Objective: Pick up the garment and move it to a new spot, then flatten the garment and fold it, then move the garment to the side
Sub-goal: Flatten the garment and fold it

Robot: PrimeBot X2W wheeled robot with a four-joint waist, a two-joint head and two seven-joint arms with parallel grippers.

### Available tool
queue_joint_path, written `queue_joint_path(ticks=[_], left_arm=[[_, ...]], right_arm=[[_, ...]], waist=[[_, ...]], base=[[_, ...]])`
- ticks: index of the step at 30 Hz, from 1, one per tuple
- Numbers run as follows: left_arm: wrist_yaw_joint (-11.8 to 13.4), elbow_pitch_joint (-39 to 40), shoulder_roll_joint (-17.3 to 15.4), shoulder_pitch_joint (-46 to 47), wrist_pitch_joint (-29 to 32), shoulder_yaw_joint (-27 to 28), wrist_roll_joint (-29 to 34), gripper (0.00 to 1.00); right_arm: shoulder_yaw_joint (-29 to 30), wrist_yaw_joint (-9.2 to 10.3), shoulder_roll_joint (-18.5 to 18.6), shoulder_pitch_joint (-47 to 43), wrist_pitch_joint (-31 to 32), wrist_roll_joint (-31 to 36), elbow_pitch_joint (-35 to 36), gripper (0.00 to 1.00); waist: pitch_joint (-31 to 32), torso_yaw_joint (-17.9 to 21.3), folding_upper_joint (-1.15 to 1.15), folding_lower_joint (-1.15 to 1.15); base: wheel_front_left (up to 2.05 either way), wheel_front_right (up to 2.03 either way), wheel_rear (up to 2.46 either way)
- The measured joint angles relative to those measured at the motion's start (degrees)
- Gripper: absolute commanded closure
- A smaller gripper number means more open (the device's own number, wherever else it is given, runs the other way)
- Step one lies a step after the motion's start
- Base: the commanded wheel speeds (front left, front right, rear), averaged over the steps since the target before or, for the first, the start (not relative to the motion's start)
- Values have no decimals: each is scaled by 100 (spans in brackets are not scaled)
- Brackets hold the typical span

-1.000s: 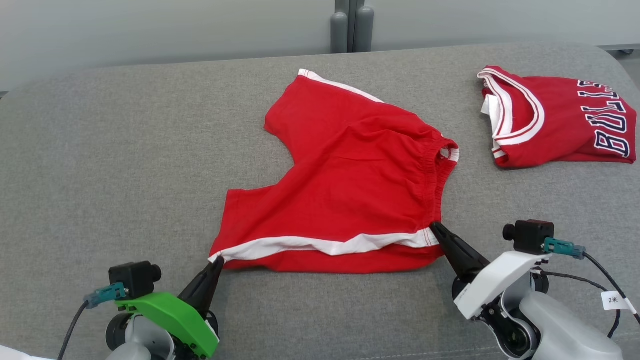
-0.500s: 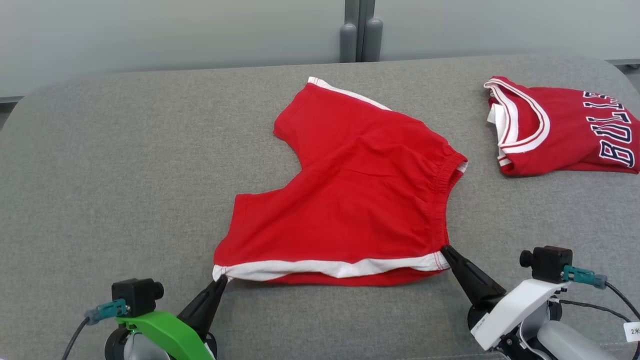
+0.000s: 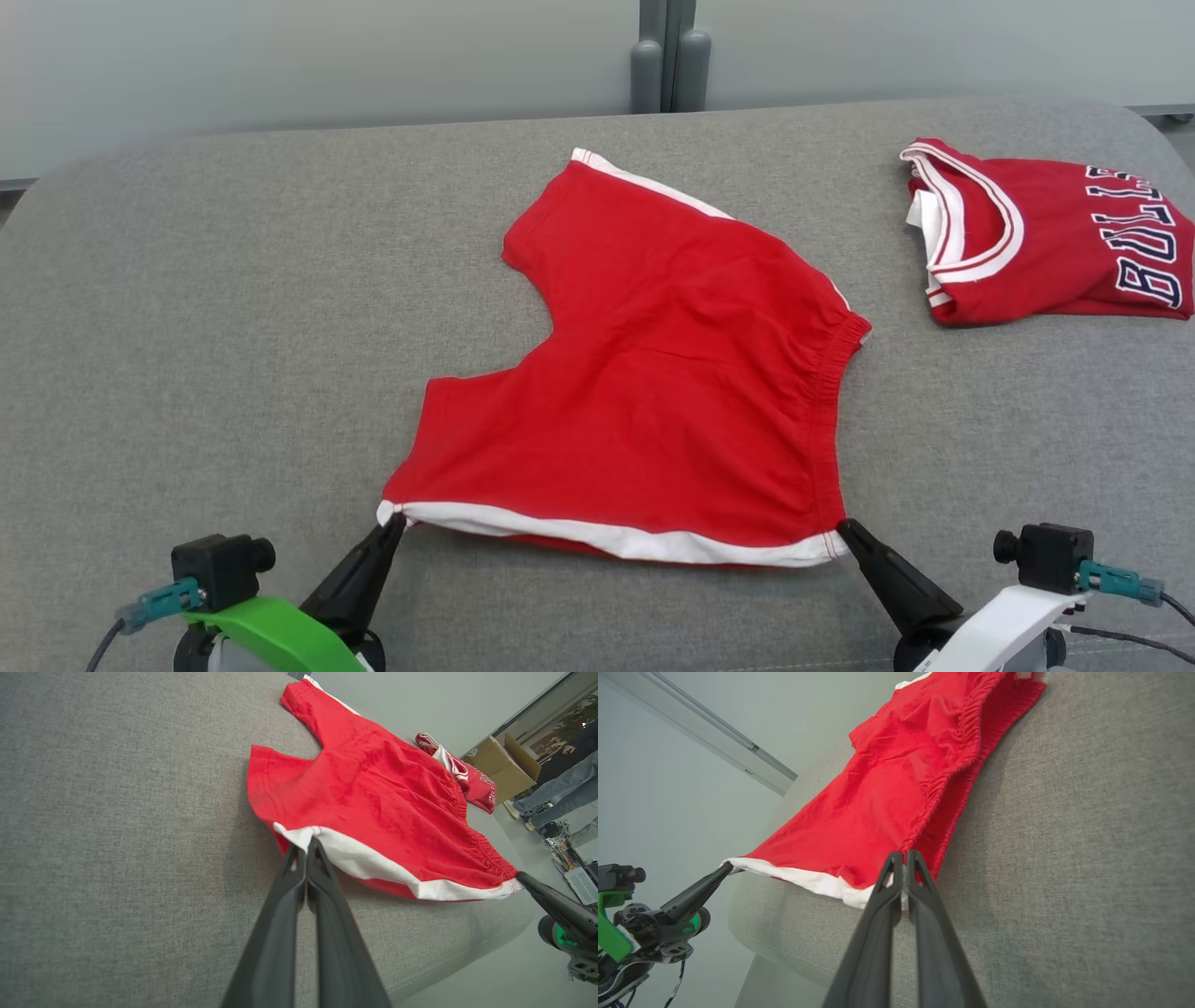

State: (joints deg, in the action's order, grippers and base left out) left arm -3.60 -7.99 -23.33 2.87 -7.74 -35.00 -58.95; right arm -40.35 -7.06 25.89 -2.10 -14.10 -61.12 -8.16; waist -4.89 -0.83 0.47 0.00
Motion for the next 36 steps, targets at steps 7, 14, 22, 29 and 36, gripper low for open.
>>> queue_joint_path(ticks=[7,14,22,29,36], left_arm=[[0,375,-116,14,-138,275,-40,100],[20,589,-290,428,-65,405,-15,100],[180,726,-305,1241,140,537,115,100],[211,833,-312,2129,436,550,288,100],[245,644,-321,3022,717,565,493,100]], right_arm=[[281,0,1,10,-4,0,463,100],[786,0,-26,264,-7,4,586,100],[1176,0,-218,609,-7,7,581,100],[1415,10,-452,982,-7,14,476,100],[1642,89,-746,1564,-8,13,374,100]], waist=[[-136,92,0,0],[-327,220,0,0],[-675,365,0,0],[-1099,492,0,0],[-1576,647,0,0]], base=[[0,0,0],[0,0,0],[0,0,0],[0,0,0],[0,0,0]])
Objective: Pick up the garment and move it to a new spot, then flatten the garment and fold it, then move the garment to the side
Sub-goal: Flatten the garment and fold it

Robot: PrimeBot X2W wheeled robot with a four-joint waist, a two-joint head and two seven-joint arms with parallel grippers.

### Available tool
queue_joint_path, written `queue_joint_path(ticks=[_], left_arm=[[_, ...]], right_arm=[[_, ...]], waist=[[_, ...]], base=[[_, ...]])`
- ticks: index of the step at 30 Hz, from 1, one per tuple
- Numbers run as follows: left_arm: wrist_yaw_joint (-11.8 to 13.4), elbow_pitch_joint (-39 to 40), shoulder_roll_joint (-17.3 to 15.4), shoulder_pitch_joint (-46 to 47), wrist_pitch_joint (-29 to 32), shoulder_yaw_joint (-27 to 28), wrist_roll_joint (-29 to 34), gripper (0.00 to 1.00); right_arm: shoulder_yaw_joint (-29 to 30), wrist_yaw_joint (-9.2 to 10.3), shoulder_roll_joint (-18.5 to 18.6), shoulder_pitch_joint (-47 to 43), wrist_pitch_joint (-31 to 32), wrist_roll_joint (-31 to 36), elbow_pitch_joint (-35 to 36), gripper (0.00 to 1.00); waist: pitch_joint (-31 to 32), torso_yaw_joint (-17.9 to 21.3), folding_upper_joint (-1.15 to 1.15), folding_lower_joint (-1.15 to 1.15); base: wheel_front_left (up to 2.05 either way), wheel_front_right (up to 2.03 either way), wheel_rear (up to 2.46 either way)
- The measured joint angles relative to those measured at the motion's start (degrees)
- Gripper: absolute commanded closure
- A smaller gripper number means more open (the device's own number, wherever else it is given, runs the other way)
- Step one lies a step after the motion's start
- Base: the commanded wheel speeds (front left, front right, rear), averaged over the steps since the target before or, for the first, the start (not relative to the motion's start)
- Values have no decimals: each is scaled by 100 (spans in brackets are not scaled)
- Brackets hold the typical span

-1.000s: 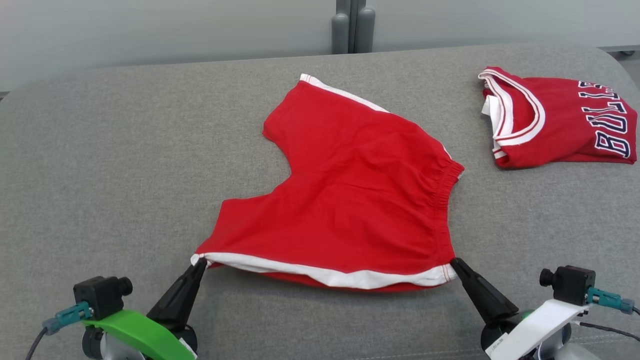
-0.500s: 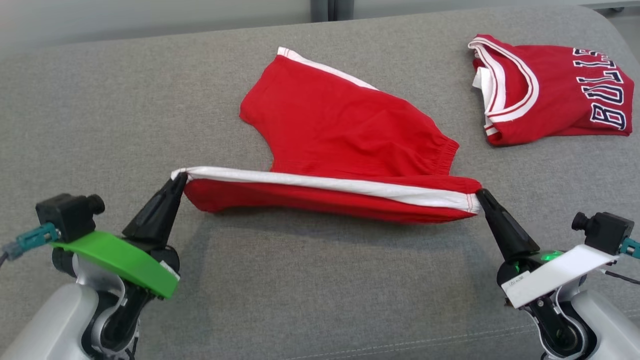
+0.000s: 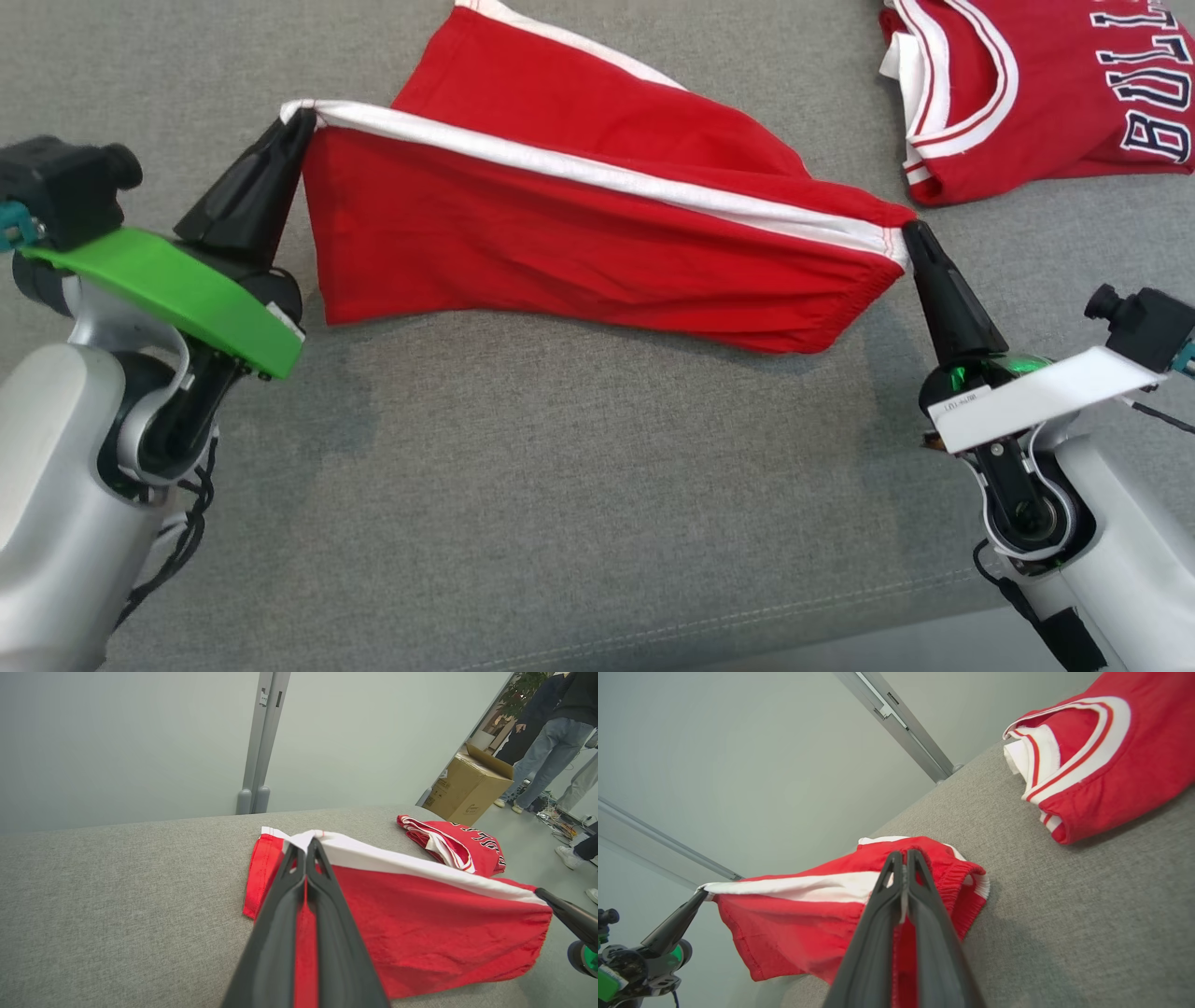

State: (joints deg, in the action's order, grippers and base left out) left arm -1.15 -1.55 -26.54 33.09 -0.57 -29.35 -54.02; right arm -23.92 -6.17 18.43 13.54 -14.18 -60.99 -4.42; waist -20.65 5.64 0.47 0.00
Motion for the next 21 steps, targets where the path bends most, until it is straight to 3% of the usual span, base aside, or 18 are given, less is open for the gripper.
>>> queue_joint_path(ticks=[11,21], left_arm=[[14,-708,14,1393,417,-112,441,100],[-37,-1553,-1,2062,678,-360,901,100]], right_arm=[[-10,81,-561,860,-34,75,-250,100],[-10,126,-1058,1199,-35,238,-658,100]], waist=[[-754,388,0,0],[-1140,903,0,0]], base=[[0,0,0],[0,0,0]])
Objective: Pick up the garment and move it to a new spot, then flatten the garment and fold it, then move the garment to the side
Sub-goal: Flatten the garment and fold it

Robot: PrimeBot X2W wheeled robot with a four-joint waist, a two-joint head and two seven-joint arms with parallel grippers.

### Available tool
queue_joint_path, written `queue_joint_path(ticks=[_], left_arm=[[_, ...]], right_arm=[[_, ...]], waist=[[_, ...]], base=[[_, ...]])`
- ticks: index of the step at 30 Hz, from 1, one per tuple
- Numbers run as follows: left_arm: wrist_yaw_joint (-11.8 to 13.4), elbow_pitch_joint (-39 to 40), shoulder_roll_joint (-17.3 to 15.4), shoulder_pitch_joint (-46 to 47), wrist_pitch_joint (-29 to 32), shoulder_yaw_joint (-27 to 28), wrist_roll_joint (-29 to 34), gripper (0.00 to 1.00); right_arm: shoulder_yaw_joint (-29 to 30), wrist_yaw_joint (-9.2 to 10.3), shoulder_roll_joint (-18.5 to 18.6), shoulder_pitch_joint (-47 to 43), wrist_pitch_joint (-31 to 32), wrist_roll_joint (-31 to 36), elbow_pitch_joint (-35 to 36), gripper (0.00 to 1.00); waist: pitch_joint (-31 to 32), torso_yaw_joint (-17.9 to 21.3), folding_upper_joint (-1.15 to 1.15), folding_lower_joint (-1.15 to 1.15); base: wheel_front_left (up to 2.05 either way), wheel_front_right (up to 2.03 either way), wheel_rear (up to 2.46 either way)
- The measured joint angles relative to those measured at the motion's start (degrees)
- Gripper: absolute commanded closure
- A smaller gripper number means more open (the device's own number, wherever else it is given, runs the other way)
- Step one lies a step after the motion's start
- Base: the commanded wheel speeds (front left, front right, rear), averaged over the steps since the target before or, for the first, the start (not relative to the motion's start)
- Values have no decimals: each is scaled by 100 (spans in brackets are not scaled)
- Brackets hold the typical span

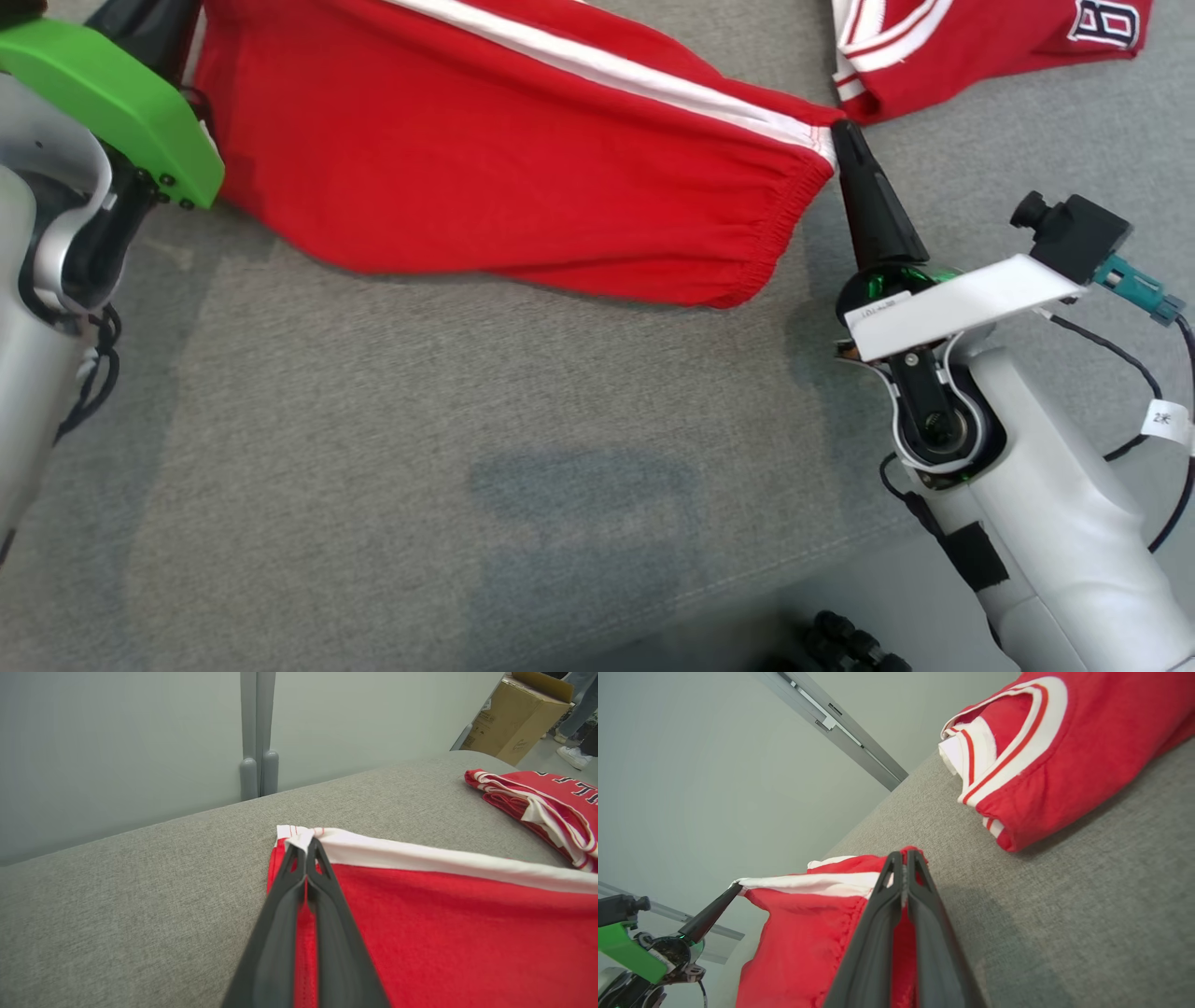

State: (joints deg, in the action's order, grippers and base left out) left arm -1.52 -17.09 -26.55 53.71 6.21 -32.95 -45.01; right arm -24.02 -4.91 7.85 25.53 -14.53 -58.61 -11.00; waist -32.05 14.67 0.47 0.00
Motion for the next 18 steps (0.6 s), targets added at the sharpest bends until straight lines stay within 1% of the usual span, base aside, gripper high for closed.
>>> queue_joint_path(ticks=[9,10,11,12,13,14,18], left_arm=[[-7,-599,11,487,-49,-33,299,100],[-7,-678,41,524,-68,-45,307,62],[-9,-734,75,544,-73,-59,308,11],[-34,-809,123,567,-74,-70,308,0],[-43,-872,172,591,-85,-79,310,0],[-49,-938,203,615,-123,-83,316,0],[-143,-1198,267,628,-268,-120,318,0]], right_arm=[[-9,-12,-308,233,-3,203,-292,100],[9,-14,-311,247,-3,230,-315,96],[23,-14,-311,253,-4,245,-345,84],[34,-25,-310,258,-4,264,-379,59],[42,-56,-313,263,-4,269,-410,25],[51,-59,-325,277,-4,269,-433,0],[126,-77,-347,361,-4,292,-488,0]], waist=[[-187,380,0,0],[-205,414,0,0],[-221,440,0,0],[-236,458,0,0],[-248,472,0,0],[-257,482,0,0],[-229,467,0,0]], base=[[0,0,0],[0,0,0],[0,0,0],[0,0,0],[0,0,0],[0,0,0],[0,0,0]])
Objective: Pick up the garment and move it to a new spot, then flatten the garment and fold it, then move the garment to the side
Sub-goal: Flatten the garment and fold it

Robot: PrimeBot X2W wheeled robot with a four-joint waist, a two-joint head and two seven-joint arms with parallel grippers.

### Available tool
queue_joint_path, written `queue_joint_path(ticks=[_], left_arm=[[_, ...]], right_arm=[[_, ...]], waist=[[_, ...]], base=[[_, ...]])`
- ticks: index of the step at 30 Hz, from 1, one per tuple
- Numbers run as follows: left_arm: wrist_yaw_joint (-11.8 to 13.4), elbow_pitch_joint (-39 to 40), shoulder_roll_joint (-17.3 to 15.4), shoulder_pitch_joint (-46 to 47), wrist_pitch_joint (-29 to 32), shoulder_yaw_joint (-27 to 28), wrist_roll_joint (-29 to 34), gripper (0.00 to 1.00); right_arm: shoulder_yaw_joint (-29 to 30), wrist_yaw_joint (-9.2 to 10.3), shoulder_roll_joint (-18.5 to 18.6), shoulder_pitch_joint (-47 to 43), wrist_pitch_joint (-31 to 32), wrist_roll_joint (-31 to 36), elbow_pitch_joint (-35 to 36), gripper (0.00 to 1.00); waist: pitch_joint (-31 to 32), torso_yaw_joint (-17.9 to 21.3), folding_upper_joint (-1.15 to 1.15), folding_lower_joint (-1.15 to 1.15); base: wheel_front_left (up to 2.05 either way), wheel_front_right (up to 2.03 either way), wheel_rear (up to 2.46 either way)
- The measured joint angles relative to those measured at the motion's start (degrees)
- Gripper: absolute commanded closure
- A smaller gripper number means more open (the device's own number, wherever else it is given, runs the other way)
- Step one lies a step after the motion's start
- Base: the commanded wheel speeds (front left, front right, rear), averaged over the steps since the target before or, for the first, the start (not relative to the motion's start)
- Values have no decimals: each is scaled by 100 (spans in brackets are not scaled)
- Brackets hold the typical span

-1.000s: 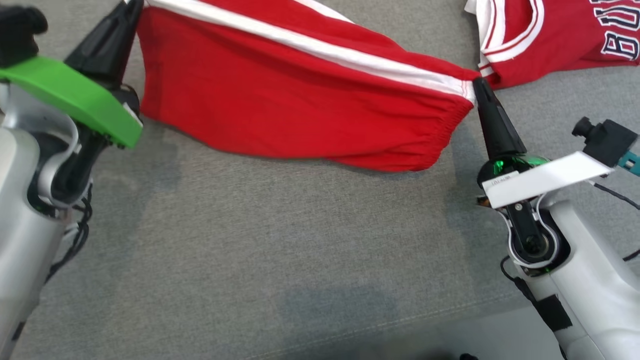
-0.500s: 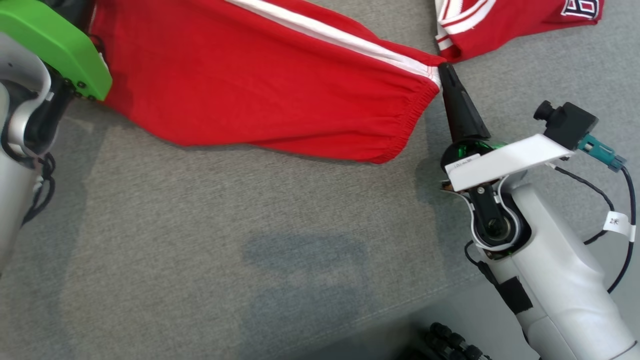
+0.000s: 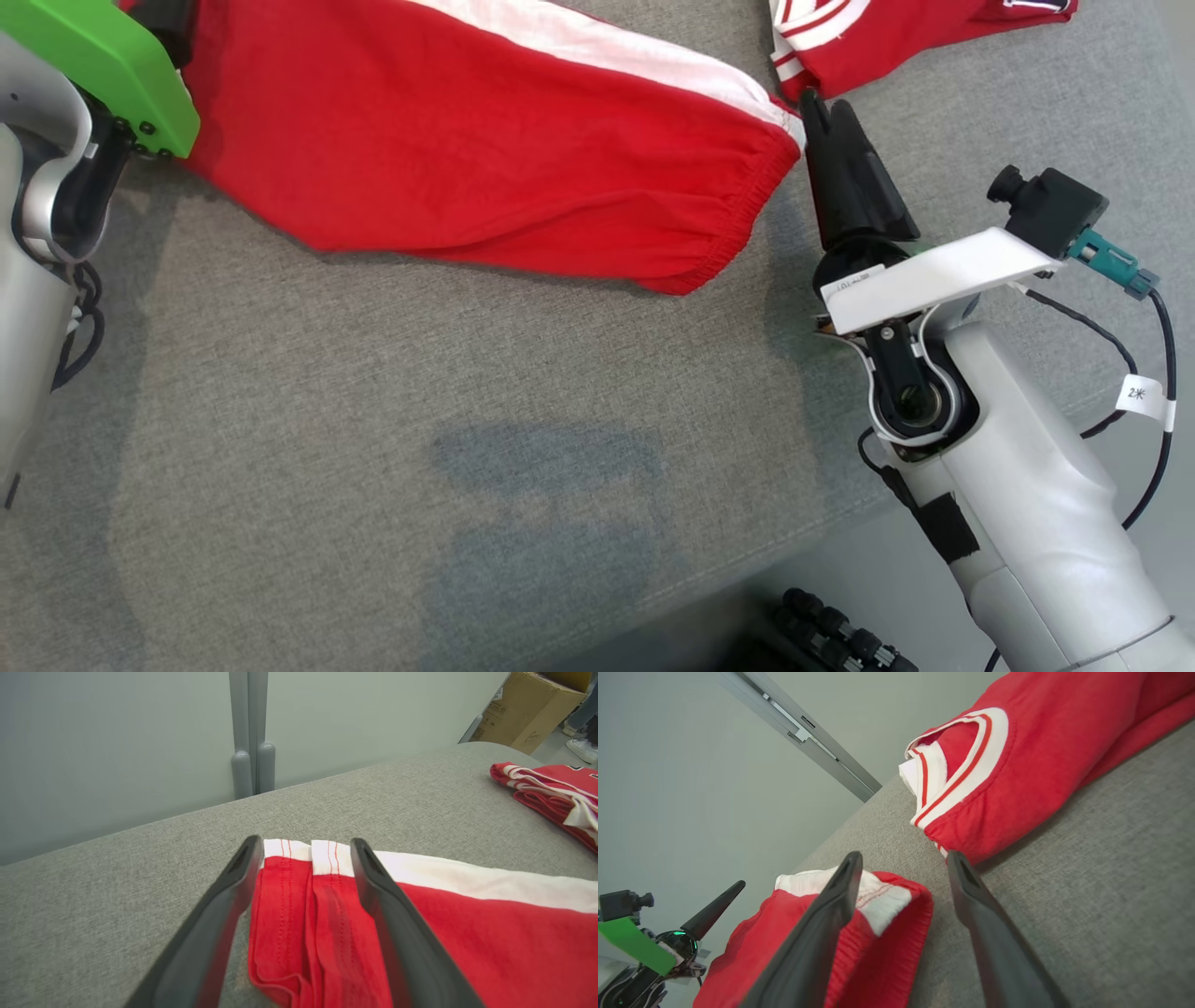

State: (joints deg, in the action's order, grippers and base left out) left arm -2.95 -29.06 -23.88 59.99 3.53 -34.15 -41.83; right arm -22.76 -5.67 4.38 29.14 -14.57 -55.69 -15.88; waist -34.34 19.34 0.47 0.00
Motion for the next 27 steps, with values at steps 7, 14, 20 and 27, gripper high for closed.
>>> queue_joint_path(ticks=[7,14,20,27], left_arm=[[-115,-212,255,3,-382,-27,14,0],[-214,-311,417,-150,-790,-113,-2,0],[-216,-594,582,-559,-857,-41,-326,0],[-218,-906,489,-763,-549,226,-742,0]], right_arm=[[115,-70,2,13,-1,88,-175,0],[236,-86,108,11,-1,353,-327,0],[367,-86,312,-64,-1,595,-360,0],[378,-87,364,-186,-1,955,-62,0]], waist=[[149,-130,0,0],[432,-305,0,0],[727,-470,0,0],[955,-576,0,0]], base=[[0,0,0],[0,0,0],[0,0,0],[0,0,0]])
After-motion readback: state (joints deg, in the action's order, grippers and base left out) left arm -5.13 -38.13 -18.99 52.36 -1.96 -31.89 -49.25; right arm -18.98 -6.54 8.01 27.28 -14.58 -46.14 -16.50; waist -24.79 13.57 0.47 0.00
